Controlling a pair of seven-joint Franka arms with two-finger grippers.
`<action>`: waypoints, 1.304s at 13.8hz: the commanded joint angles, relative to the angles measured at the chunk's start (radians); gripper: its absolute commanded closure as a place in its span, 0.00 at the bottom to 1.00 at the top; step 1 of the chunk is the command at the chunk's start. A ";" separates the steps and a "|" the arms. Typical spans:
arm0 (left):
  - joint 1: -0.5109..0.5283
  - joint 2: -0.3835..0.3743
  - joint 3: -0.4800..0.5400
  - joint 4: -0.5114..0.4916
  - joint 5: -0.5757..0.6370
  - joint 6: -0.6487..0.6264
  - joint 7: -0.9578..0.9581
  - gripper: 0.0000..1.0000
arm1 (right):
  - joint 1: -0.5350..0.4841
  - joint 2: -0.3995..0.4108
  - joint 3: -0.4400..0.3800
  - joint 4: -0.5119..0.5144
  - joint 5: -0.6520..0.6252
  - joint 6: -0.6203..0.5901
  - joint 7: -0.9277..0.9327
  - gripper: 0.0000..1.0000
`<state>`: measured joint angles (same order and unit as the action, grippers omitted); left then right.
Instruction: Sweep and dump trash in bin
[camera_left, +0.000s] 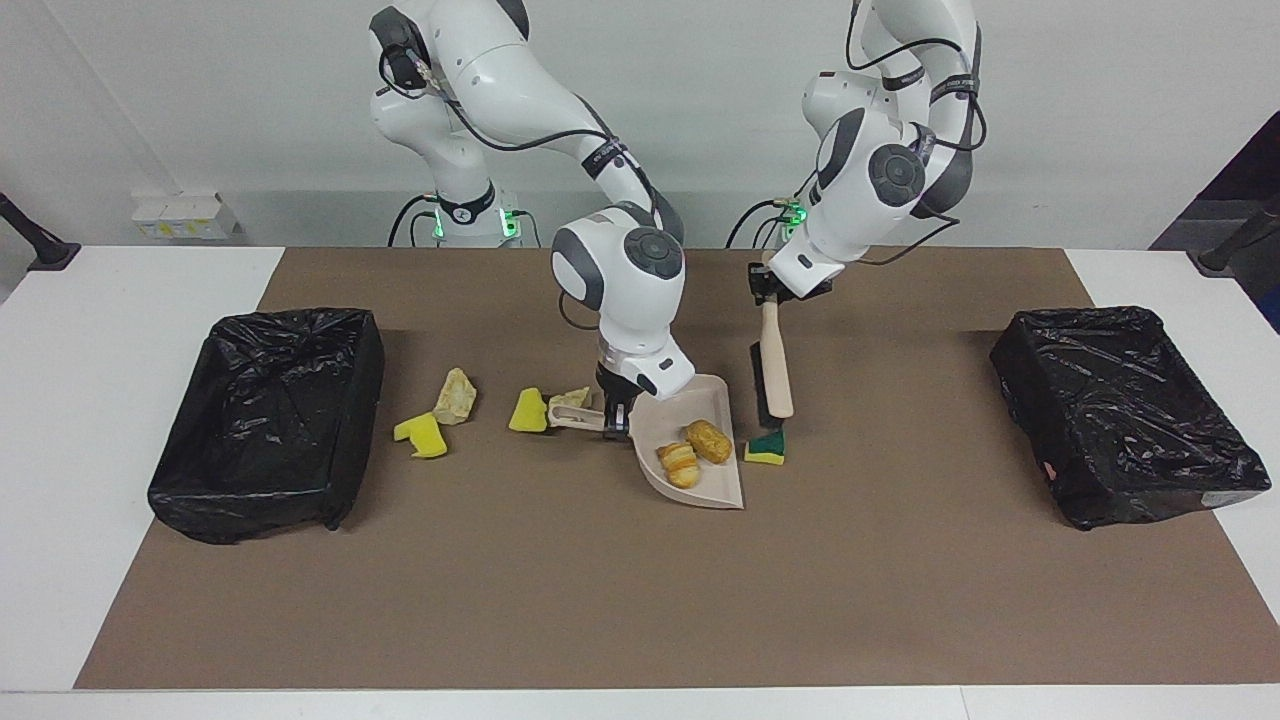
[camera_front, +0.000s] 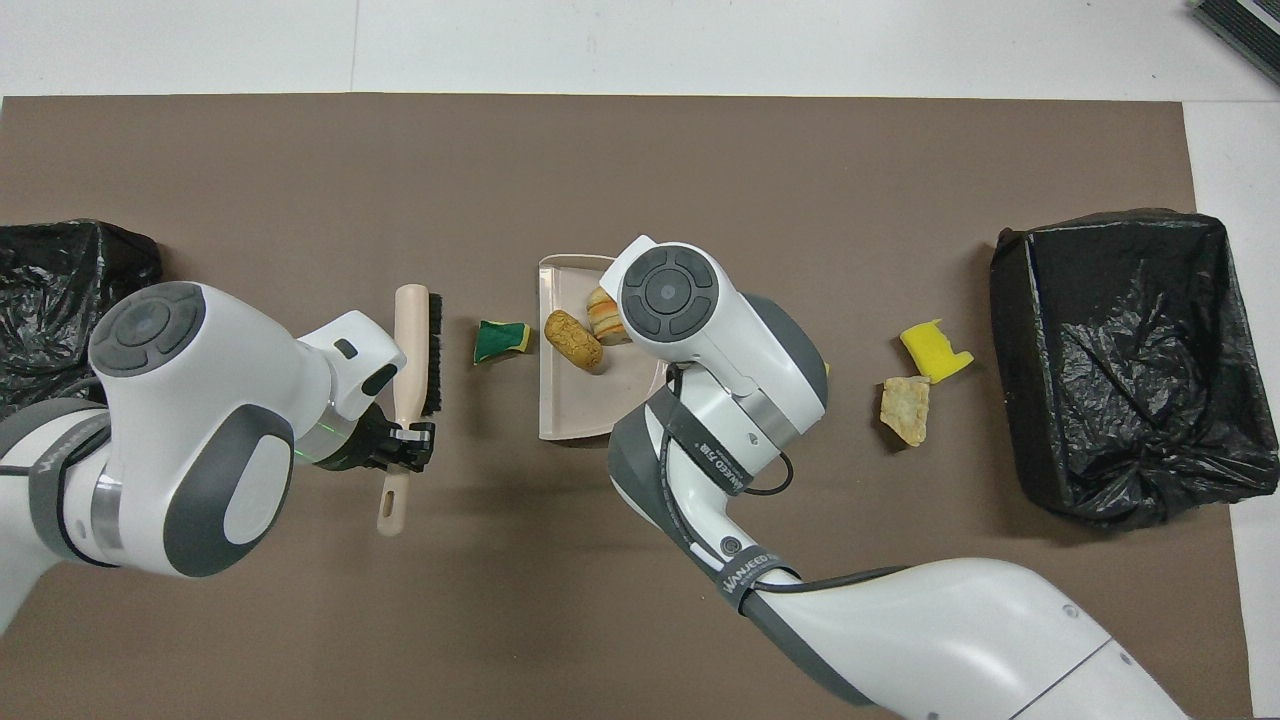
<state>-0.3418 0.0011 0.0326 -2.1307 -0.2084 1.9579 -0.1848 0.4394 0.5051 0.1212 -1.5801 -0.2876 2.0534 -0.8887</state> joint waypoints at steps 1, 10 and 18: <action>-0.009 0.063 -0.014 0.008 0.014 0.052 0.008 1.00 | -0.005 -0.031 0.006 -0.037 0.015 0.017 0.007 1.00; -0.195 0.076 -0.020 -0.003 -0.061 0.092 -0.002 1.00 | -0.005 -0.031 0.006 -0.038 0.015 0.016 0.007 1.00; -0.178 -0.004 -0.008 0.058 -0.083 -0.102 -0.121 1.00 | -0.027 -0.040 0.008 -0.040 0.016 0.028 -0.001 1.00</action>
<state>-0.5201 0.0368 0.0153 -2.0819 -0.2780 1.8878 -0.2779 0.4376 0.5035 0.1210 -1.5818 -0.2876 2.0557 -0.8886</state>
